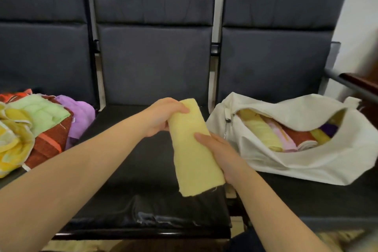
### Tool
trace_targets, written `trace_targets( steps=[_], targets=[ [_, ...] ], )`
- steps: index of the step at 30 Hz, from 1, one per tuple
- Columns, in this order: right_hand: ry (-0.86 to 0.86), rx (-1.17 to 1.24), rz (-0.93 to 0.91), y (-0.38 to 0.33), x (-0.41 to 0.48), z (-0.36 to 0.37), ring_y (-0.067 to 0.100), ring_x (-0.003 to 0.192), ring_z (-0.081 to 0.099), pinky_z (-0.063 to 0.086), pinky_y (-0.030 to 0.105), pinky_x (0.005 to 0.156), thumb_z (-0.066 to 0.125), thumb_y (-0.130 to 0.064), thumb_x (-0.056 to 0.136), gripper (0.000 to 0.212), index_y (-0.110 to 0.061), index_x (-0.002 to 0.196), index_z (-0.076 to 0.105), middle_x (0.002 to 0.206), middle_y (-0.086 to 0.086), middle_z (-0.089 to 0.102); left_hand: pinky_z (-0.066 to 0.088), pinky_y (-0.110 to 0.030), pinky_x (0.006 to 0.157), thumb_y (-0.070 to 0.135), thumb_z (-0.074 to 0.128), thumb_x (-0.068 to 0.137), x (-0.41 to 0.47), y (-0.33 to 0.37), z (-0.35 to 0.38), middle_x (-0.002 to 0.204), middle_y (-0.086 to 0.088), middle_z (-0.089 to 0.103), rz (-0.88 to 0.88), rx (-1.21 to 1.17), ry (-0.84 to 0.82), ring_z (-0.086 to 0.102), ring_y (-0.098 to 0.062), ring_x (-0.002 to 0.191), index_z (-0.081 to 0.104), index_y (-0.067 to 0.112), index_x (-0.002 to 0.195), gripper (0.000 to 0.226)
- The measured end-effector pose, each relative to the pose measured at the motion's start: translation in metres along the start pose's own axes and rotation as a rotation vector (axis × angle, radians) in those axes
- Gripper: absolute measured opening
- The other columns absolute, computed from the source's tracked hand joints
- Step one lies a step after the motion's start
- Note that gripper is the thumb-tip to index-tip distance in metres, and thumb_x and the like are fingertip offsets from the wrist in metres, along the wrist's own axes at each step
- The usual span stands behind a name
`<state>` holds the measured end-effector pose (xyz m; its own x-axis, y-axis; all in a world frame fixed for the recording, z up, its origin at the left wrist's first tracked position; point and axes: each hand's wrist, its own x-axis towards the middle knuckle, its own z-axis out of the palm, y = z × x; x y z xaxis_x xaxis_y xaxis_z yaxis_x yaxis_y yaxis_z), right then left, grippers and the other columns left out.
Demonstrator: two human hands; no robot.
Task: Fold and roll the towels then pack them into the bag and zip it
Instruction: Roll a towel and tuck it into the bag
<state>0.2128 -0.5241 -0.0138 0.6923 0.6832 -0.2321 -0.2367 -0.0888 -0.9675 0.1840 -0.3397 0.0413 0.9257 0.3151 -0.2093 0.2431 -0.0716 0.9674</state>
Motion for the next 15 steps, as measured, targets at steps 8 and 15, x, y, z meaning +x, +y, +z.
trace_targets(
  steps=[8,15],
  targets=[
    [0.165,0.053,-0.058,-0.056,-0.014,-0.126,0.023,0.094,0.064,0.050,0.036,0.073,0.070,-0.045,0.080,0.039,-0.034,0.113,0.054,0.106,0.001,0.066,0.051,-0.034,0.082,0.019,0.048,0.093,0.045,0.041,0.082,0.108,-0.007,0.061,0.322,0.237,0.301,0.059,-0.023,0.099,0.055,0.011,0.094,0.010],
    [0.108,-0.055,-0.176,-0.072,-0.028,-0.250,0.018,0.116,0.061,0.048,0.037,0.096,0.074,-0.034,0.074,0.062,-0.033,0.131,0.052,0.133,-0.004,0.059,0.011,-0.046,0.116,0.029,0.048,0.090,0.075,0.040,0.157,0.159,-0.005,0.011,0.910,1.468,-0.136,0.008,-0.026,0.144,0.072,0.029,0.092,0.024]
  ],
)
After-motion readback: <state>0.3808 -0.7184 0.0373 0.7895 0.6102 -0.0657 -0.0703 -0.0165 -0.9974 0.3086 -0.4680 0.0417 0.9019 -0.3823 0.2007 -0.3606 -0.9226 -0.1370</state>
